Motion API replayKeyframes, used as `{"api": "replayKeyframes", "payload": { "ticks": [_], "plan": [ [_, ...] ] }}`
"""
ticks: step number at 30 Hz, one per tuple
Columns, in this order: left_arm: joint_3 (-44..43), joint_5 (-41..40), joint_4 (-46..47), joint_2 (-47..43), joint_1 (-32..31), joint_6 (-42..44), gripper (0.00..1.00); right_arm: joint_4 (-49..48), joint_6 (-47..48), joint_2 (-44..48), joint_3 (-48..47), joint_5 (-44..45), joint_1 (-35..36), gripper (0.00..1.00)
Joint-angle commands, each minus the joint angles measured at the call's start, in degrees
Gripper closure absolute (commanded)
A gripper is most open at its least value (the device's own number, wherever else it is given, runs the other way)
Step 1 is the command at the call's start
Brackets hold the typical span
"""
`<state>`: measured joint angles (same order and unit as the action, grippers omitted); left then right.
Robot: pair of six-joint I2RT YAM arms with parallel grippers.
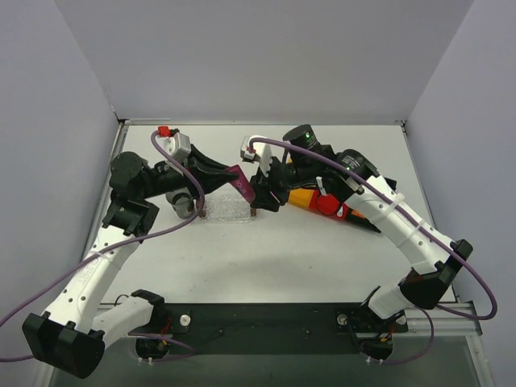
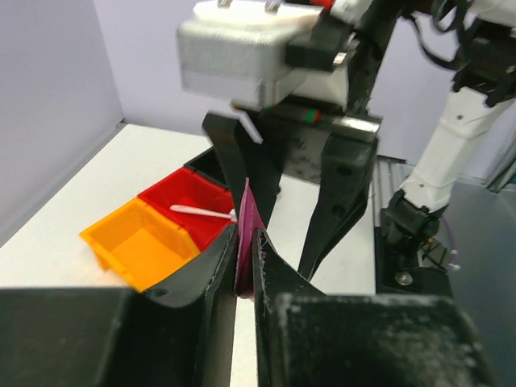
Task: Prepare toiletry sets of a toothbrush and toothpaste on the tray
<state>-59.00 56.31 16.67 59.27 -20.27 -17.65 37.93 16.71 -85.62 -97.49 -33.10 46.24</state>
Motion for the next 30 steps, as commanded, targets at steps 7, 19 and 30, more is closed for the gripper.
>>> {"api": "replayKeyframes", "payload": {
  "ticks": [7, 19, 30],
  "plan": [
    [5.82, -13.85, -2.26, -1.87, 1.02, 10.00, 1.00, -1.37, -1.07, 6.70, 1.51, 2.87, -3.87, 0.55],
    [14.62, -22.21, 5.48, 0.06, 1.02, 16.06, 1.00, -1.55, -0.19, 13.64, 8.19, 5.85, -9.58, 0.55],
    [14.44, -24.41, 8.65, 6.21, 1.02, 19.76, 1.00, -1.55, 0.96, 17.51, 13.20, 8.23, -11.43, 0.55]
  ]
}}
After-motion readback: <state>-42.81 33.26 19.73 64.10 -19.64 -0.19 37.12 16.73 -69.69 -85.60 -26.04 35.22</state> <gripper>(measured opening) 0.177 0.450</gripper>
